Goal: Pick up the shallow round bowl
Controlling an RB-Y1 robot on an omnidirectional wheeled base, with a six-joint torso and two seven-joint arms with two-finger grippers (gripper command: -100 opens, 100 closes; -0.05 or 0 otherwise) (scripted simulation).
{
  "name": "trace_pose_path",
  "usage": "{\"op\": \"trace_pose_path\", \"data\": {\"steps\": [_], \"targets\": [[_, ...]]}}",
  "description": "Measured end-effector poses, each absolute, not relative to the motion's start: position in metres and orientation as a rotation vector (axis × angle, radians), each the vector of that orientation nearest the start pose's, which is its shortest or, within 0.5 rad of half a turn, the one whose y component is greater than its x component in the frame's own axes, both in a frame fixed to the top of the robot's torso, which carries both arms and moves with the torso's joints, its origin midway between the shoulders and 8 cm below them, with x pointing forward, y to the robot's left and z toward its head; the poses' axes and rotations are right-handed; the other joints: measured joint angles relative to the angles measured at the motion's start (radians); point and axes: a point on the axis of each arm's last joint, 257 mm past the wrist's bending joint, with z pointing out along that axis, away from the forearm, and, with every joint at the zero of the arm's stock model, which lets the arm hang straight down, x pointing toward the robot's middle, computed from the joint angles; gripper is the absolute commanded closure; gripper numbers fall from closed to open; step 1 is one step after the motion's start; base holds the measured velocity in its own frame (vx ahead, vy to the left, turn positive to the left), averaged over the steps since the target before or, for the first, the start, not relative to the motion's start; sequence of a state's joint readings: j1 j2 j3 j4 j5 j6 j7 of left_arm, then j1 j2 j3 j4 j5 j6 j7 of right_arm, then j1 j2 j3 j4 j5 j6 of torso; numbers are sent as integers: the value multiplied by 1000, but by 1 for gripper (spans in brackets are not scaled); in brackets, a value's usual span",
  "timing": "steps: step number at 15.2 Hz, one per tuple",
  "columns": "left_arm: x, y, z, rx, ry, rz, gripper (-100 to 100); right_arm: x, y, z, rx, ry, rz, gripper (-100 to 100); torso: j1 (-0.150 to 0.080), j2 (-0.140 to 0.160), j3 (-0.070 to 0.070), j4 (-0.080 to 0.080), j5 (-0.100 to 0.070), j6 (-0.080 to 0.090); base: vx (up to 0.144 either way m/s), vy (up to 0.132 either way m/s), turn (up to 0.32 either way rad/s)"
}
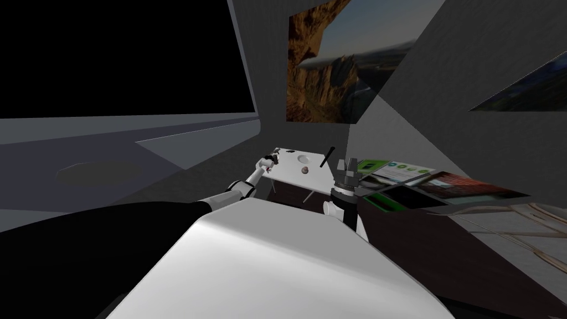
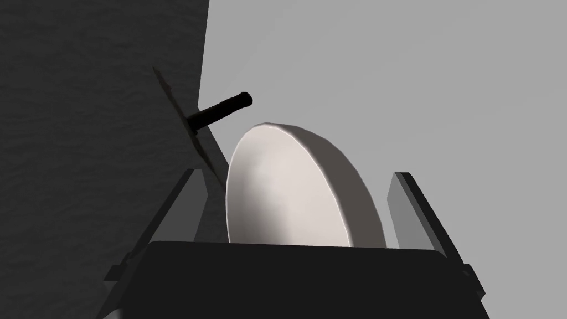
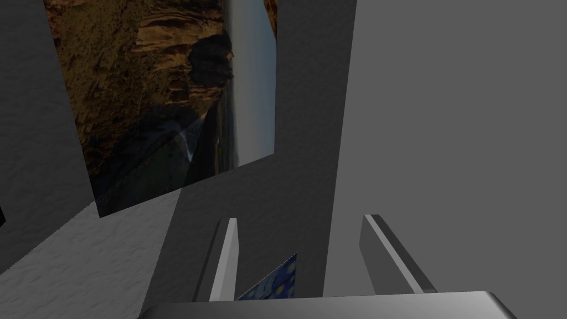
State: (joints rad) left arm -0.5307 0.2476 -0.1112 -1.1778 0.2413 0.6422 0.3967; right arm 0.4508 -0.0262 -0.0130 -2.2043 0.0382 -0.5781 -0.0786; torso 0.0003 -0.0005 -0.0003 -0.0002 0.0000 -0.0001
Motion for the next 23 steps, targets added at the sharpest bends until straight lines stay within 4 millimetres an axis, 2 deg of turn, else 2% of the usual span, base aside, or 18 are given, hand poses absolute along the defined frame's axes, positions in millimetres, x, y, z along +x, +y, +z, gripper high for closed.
{"op": "trace_pose_path", "data": {"steps": [10, 23], "targets": [[641, 193, -296, -2011, 1584, -937, -100, 349, -271, 21, 604, 605, 1369, 0, 1, 0, 0, 0, 0, 0, 5, 9, 19], [620, 190, -307, -2252, 1632, -644, -100, 349, -271, 21, 604, 605, 1369, 0, 1, 0, 0, 0, 0, 0, 8, 14, 22]]}}
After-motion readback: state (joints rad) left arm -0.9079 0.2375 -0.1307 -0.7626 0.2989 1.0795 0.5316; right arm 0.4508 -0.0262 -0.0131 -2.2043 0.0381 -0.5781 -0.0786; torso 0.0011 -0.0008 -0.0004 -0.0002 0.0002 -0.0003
